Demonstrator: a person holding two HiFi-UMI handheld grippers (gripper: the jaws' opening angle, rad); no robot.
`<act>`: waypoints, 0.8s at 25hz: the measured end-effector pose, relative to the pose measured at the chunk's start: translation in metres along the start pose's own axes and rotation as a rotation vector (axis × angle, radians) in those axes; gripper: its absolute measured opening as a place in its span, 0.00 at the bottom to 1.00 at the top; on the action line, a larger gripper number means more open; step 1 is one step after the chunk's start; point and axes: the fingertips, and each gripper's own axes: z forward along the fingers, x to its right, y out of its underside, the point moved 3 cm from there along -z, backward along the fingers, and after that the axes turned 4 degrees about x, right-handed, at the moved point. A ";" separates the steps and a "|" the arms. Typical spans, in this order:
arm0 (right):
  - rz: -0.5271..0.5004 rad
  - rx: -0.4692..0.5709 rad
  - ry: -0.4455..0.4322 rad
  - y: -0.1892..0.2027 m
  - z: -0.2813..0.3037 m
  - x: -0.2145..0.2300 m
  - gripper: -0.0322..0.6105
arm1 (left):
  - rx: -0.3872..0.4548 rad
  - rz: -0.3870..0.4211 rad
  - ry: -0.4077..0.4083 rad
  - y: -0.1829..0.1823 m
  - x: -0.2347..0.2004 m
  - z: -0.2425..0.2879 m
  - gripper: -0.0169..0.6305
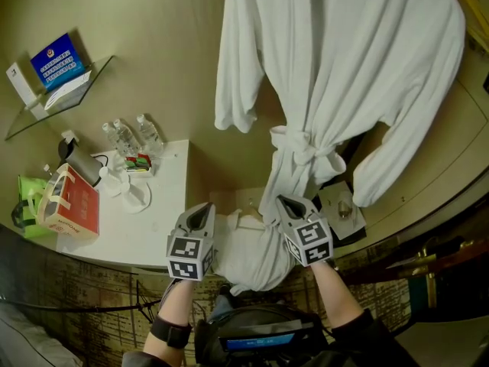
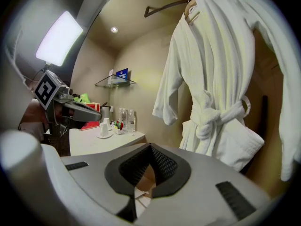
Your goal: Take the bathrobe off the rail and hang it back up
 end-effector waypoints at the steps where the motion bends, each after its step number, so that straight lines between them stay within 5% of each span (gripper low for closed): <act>1: -0.005 0.006 0.005 -0.003 -0.001 -0.001 0.08 | 0.006 0.000 0.009 -0.002 0.001 0.000 0.03; 10: -0.070 0.068 0.088 -0.052 -0.004 -0.004 0.08 | 0.077 0.034 0.117 -0.039 0.013 0.015 0.03; 20: -0.240 0.202 0.329 -0.155 -0.017 0.035 0.13 | 0.230 0.117 0.281 -0.122 0.017 0.051 0.03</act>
